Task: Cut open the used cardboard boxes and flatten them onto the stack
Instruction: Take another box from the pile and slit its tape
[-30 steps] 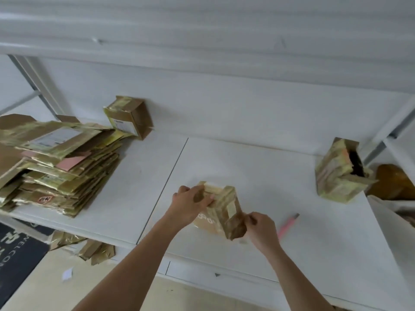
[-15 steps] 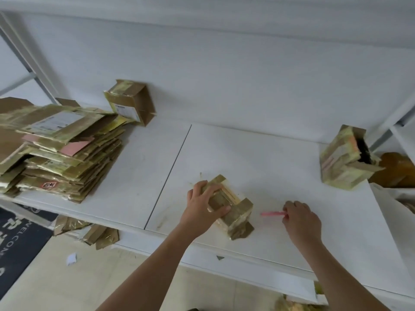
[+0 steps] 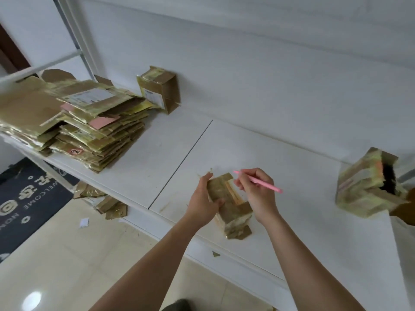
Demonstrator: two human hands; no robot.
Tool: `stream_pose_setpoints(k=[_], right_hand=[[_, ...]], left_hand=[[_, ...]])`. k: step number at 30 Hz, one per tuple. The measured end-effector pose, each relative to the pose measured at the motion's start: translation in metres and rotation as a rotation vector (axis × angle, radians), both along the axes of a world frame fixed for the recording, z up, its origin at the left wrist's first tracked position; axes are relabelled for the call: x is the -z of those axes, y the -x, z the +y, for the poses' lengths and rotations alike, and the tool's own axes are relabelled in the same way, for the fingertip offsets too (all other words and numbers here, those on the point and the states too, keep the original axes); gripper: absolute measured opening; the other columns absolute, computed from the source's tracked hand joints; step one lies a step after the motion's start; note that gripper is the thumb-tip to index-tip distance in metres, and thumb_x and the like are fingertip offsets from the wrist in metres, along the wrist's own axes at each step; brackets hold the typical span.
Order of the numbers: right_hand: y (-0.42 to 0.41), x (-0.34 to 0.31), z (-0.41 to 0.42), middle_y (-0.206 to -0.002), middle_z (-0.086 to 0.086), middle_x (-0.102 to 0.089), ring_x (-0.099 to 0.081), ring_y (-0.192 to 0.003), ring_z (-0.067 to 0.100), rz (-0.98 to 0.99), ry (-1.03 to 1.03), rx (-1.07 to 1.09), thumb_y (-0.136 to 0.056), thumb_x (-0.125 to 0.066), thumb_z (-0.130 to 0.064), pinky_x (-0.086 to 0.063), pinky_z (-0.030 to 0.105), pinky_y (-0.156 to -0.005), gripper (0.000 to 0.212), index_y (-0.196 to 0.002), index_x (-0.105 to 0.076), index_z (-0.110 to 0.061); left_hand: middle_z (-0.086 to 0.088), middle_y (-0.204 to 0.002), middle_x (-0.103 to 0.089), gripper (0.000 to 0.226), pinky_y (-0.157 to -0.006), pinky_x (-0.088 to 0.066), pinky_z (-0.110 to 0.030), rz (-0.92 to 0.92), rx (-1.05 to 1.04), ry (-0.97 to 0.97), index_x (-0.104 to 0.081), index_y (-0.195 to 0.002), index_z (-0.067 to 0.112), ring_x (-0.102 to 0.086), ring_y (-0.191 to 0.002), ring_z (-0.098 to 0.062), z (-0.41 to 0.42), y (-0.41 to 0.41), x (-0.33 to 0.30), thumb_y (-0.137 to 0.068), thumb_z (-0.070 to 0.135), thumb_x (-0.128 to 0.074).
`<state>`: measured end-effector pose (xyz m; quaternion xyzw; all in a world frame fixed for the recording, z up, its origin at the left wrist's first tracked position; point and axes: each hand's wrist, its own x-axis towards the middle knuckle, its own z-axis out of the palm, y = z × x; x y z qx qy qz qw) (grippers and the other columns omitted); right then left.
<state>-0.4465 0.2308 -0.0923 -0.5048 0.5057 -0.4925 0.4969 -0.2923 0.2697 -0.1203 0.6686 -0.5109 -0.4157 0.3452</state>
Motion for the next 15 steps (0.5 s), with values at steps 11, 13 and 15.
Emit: stream_pose_setpoints(k=[11,13,15], right_hand=[[-0.007,0.023,-0.005,-0.066,-0.001,-0.060,-0.059,-0.062,0.001,0.266,0.240,-0.059,-0.095,-0.061,-0.007,-0.042,0.014,-0.055,0.022,-0.078,-0.054,0.002],[-0.006,0.025,-0.005,-0.066,0.003,-0.060,-0.058,-0.060,0.004,0.270,0.259,-0.076,-0.095,-0.062,-0.008,-0.043,0.017,-0.054,0.022,-0.077,-0.054,0.002],[-0.007,0.026,-0.004,-0.064,0.004,-0.058,-0.054,-0.057,0.006,0.294,0.269,-0.111,-0.094,-0.063,-0.008,-0.041,0.018,-0.052,0.022,-0.076,-0.053,0.001]], left_hand=[[0.002,-0.152,-0.038,0.071,-0.108,-0.024,-0.019,-0.054,-0.110,-0.017,-0.032,-0.150,0.018,-0.034,-0.140,-0.016,0.001,0.007,0.005,-0.089,0.022,-0.069],[0.002,-0.148,-0.043,0.064,-0.107,-0.028,-0.020,-0.054,-0.136,-0.013,-0.036,-0.148,0.018,-0.039,-0.137,-0.016,0.001,0.006,0.006,-0.091,0.020,-0.066],[0.002,-0.145,-0.048,0.059,-0.101,-0.028,-0.015,-0.053,-0.161,-0.010,-0.041,-0.146,0.019,-0.043,-0.134,-0.016,0.001,0.005,0.007,-0.092,0.020,-0.065]])
